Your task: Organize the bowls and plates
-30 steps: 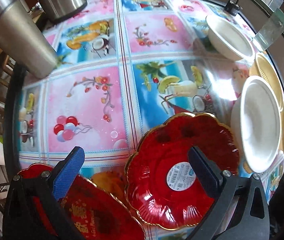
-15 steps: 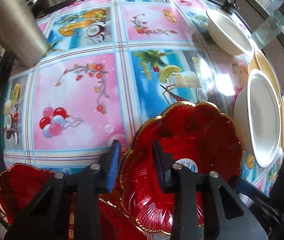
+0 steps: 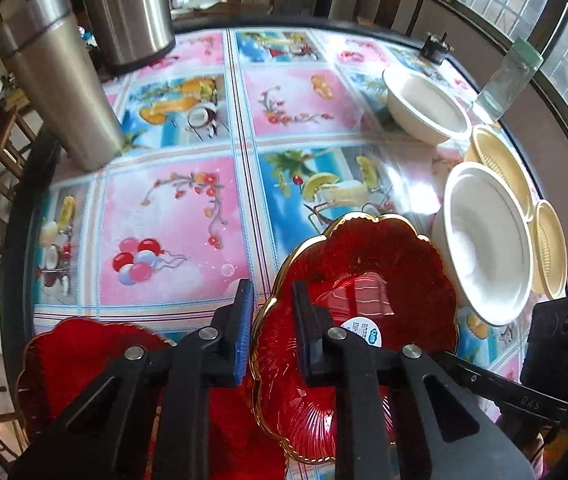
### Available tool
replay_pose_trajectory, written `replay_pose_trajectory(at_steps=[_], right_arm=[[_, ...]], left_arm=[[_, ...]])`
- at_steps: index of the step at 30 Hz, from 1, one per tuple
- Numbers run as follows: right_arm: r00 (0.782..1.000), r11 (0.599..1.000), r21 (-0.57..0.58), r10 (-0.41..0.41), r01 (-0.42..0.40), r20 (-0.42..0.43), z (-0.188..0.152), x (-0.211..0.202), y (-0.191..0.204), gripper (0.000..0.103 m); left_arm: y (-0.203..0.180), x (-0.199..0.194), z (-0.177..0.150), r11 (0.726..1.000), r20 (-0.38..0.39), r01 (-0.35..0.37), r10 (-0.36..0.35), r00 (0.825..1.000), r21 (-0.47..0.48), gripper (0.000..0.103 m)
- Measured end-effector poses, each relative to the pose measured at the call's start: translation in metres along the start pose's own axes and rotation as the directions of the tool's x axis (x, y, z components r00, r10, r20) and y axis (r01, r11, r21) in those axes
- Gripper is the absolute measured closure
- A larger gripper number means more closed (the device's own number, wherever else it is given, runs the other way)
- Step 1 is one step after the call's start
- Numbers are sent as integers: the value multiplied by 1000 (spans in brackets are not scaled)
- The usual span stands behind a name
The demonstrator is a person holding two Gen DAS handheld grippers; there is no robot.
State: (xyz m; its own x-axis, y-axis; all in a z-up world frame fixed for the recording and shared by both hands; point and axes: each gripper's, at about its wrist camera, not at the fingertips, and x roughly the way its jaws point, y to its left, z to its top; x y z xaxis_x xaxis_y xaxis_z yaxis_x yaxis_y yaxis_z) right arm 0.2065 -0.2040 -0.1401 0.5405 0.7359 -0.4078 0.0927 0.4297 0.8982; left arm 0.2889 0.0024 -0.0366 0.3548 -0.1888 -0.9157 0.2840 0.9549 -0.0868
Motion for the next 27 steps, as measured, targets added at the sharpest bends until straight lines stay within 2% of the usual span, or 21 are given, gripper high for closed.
replay_pose_trajectory(at_steps=[2, 6, 10, 13, 17, 20, 23, 27], right_arm=[[1000, 999, -21, 25, -25, -2, -2, 1, 5, 96], [997, 994, -75, 74, -74, -9, -5, 3, 21, 96], [993, 978, -175, 115, -115, -11, -13, 4, 42, 96], [991, 961, -241, 135, -137, -24, -21, 6, 60, 96], [994, 934, -341, 102, -110, -40, -35, 23, 92, 95], [995, 927, -365, 59, -83, -76, -41, 55, 111, 95], [995, 924, -380, 18, -55, -99, -46, 89, 125, 95], [995, 908, -416, -3, -39, -99, -54, 114, 139, 95]], left_arm=[[3, -6, 1, 1000, 22, 3, -3, 1000, -7, 88], [16, -38, -16, 999, 75, 19, -17, 997, -35, 90], [30, -67, -48, 996, 131, 35, -24, 991, -78, 92], [43, -88, -79, 992, 183, 18, 6, 983, -127, 92], [60, -110, -112, 978, 250, -40, 93, 964, -206, 92], [84, -115, -133, 953, 262, -86, 165, 951, -291, 92], [110, -109, -148, 929, 240, -102, 197, 951, -356, 92], [135, -98, -164, 900, 219, -97, 206, 954, -426, 92]])
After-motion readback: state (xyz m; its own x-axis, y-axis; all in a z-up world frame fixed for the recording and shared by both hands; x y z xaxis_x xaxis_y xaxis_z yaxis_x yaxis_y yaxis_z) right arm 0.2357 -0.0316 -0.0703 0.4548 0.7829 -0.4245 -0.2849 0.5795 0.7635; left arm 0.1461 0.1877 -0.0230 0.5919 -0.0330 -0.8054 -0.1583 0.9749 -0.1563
